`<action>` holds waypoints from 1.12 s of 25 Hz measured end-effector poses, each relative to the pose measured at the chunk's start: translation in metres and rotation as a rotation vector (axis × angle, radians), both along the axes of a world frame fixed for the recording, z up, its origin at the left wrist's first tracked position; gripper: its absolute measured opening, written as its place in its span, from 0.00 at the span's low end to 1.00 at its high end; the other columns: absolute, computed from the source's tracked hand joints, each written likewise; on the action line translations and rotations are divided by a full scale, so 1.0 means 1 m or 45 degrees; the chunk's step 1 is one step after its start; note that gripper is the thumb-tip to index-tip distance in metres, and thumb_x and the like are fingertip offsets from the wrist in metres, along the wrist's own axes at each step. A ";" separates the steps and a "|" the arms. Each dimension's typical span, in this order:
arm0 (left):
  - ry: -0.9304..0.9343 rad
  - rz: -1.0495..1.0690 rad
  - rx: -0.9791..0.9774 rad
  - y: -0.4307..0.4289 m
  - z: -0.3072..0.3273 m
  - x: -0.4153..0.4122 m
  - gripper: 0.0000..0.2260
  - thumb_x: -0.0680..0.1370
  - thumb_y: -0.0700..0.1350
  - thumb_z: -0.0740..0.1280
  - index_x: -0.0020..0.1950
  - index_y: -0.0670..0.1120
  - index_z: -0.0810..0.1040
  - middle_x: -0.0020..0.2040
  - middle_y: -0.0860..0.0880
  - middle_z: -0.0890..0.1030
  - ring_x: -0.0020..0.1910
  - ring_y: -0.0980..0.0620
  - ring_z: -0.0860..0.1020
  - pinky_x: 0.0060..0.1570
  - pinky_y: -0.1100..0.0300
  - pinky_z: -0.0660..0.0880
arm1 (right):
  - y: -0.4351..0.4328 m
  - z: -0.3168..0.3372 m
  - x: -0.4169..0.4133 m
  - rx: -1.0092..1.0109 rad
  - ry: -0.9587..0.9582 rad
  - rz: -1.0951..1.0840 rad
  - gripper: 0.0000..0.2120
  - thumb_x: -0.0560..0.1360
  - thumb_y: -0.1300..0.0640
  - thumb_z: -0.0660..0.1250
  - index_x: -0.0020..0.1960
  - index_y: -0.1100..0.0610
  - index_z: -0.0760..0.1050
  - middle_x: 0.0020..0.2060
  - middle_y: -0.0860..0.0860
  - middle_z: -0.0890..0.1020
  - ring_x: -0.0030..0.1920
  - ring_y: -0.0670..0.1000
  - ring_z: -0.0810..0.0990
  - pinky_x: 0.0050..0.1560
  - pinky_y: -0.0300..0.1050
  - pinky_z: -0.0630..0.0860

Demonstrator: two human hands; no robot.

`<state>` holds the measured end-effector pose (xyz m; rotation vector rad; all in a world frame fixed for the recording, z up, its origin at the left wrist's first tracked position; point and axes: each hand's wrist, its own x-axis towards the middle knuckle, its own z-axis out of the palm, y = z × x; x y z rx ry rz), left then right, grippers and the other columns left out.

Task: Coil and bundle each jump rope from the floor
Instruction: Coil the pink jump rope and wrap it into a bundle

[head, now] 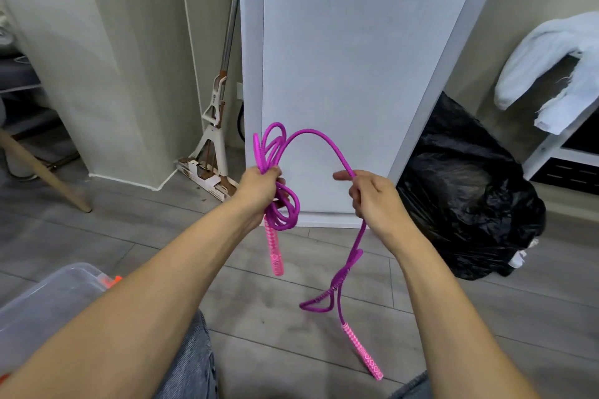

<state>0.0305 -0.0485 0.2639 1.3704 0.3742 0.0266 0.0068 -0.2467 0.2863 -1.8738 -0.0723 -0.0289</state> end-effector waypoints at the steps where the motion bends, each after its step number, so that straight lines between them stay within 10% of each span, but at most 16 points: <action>1: 0.006 -0.047 -0.043 -0.005 0.002 -0.003 0.04 0.83 0.41 0.61 0.51 0.41 0.73 0.37 0.45 0.77 0.28 0.50 0.74 0.31 0.56 0.75 | 0.003 0.001 -0.001 0.002 -0.048 -0.004 0.17 0.83 0.62 0.54 0.60 0.57 0.80 0.29 0.49 0.72 0.27 0.47 0.62 0.27 0.38 0.61; 4: 0.010 -0.166 -0.116 -0.016 0.005 -0.012 0.06 0.84 0.41 0.60 0.58 0.40 0.72 0.42 0.43 0.84 0.33 0.47 0.81 0.35 0.53 0.79 | 0.011 0.003 -0.007 0.034 -0.111 -0.037 0.08 0.83 0.60 0.59 0.60 0.53 0.73 0.38 0.48 0.86 0.28 0.49 0.68 0.27 0.36 0.67; 16: -0.132 -0.313 -0.057 -0.037 0.006 -0.025 0.08 0.83 0.41 0.62 0.53 0.36 0.77 0.37 0.43 0.81 0.29 0.52 0.81 0.31 0.60 0.79 | 0.033 -0.015 -0.008 -0.156 -0.037 -0.007 0.03 0.78 0.56 0.69 0.49 0.54 0.75 0.38 0.53 0.86 0.33 0.48 0.84 0.34 0.42 0.78; 24: -0.180 0.373 -0.251 0.013 0.010 0.008 0.07 0.85 0.39 0.55 0.62 0.41 0.67 0.40 0.45 0.76 0.29 0.50 0.82 0.31 0.53 0.82 | 0.009 -0.020 -0.010 -0.358 0.429 0.364 0.09 0.81 0.59 0.64 0.53 0.66 0.78 0.38 0.58 0.83 0.36 0.54 0.83 0.46 0.52 0.83; 28: -0.184 0.631 -0.123 0.031 0.005 0.017 0.02 0.85 0.40 0.55 0.56 0.42 0.64 0.38 0.47 0.77 0.34 0.45 0.81 0.38 0.49 0.83 | 0.001 -0.026 -0.010 -1.025 0.611 0.451 0.18 0.83 0.45 0.59 0.55 0.59 0.76 0.40 0.53 0.84 0.38 0.54 0.84 0.43 0.50 0.82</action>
